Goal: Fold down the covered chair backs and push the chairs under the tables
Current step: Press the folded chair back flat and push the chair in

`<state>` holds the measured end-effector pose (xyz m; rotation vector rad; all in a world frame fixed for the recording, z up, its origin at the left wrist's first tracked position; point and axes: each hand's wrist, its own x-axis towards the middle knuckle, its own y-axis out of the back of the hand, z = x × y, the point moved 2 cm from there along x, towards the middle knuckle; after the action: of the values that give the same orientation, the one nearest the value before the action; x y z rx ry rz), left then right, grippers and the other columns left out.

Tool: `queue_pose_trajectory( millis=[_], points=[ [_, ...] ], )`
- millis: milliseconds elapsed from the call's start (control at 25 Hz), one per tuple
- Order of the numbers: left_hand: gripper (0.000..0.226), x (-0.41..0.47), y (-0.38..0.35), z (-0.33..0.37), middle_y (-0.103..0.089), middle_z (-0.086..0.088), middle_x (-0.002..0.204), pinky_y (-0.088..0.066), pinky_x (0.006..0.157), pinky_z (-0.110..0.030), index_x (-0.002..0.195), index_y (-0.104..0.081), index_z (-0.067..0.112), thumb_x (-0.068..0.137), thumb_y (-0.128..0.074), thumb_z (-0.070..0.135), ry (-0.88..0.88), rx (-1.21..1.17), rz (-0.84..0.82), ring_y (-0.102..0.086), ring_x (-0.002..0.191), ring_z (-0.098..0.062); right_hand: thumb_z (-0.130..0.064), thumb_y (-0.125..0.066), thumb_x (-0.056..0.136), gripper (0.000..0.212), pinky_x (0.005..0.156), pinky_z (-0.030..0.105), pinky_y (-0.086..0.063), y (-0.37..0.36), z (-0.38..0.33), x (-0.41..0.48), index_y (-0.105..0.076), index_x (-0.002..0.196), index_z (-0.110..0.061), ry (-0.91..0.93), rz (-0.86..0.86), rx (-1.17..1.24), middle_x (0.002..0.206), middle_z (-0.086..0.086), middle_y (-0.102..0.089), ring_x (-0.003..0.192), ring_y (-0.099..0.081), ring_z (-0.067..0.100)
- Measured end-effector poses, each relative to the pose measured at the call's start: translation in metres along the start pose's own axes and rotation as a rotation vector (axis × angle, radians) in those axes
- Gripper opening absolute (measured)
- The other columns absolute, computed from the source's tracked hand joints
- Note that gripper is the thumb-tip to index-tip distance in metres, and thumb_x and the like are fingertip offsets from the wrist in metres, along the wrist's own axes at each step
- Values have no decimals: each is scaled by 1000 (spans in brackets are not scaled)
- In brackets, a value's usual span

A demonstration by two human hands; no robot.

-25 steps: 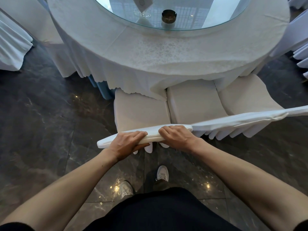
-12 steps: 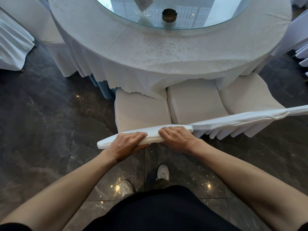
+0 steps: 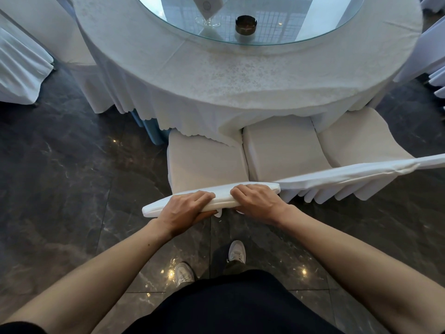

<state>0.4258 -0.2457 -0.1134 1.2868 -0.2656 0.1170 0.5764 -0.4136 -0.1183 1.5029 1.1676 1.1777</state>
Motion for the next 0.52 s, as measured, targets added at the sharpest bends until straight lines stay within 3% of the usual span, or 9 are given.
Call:
queue_pose_trajectory(
  millis=[120,280,520],
  points=[
    [38,2,3,1,-65,-1,96,-41,51,-26,113,-54,17,93,-44,48,6,-2,-25,-62,67,-20,-42,-36,92,43,64,42,-52,2,-4,-2,-58,97,-6,-88,-56,54,90,11,-63,73,-62,31],
    [41,1,6,4,-65,-1,95,-39,52,-25,115,-54,18,93,-42,50,32,18,-55,-64,71,-20,-45,-33,92,44,77,45,-52,6,-9,-5,-54,109,-9,-149,-130,35,105,11,-63,87,-62,31],
    [37,1,3,1,-64,0,93,-33,49,-25,117,-51,20,93,-47,48,53,-2,-63,-63,66,-21,-49,-27,93,46,70,40,-48,5,-10,-3,-52,105,-13,-201,-165,-8,103,7,-60,83,-57,27]
  ],
)
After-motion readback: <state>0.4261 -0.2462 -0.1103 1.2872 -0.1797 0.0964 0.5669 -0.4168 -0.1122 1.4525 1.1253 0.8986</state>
